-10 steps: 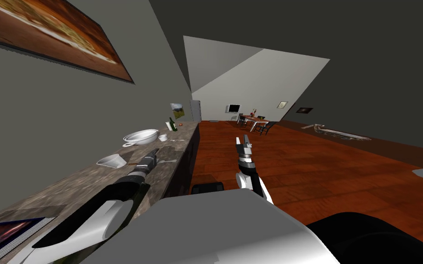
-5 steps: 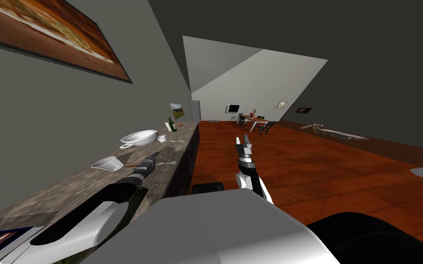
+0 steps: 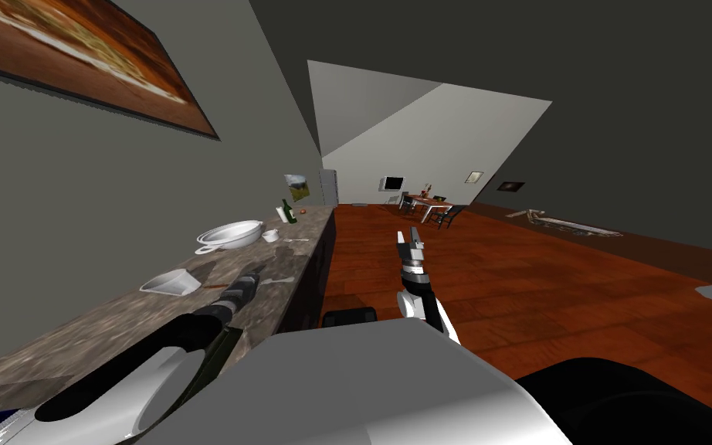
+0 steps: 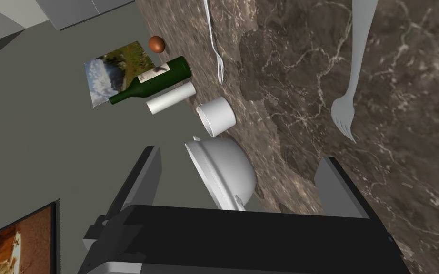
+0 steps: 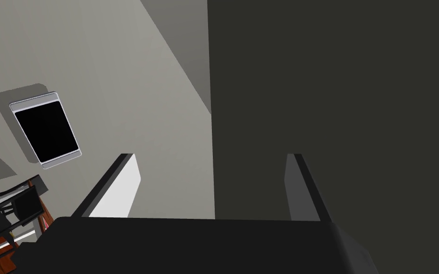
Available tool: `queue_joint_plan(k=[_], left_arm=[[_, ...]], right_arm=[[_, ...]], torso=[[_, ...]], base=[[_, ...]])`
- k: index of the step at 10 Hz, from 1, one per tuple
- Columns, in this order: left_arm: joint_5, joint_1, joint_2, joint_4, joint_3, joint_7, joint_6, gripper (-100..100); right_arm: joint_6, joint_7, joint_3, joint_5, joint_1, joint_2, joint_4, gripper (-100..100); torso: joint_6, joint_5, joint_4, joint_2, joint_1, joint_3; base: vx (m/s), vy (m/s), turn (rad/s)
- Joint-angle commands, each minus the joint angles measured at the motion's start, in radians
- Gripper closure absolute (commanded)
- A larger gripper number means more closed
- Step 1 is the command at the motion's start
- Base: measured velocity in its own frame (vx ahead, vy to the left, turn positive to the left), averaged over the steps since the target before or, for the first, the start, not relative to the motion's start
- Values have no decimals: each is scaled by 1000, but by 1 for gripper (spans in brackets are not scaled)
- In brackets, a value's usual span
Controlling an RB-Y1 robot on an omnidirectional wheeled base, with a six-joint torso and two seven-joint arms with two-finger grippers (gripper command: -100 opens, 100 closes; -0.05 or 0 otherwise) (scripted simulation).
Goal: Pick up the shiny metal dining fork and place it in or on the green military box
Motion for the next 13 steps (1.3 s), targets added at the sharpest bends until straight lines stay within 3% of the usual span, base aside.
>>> queue_joint_plan(k=[1, 13], left_arm=[[-2, -1, -2, -4, -1, 0, 34, -100], [103, 86, 72, 6, 41, -30, 342, -100]], right_arm=[[0, 0, 0, 0, 0, 0, 0, 0], [0, 0, 0, 0, 0, 0, 0, 0]], torso=[[0, 0, 0, 0, 0, 0], [0, 0, -1, -3, 1, -2]], base=[[28, 1, -3], [94, 3, 19]])
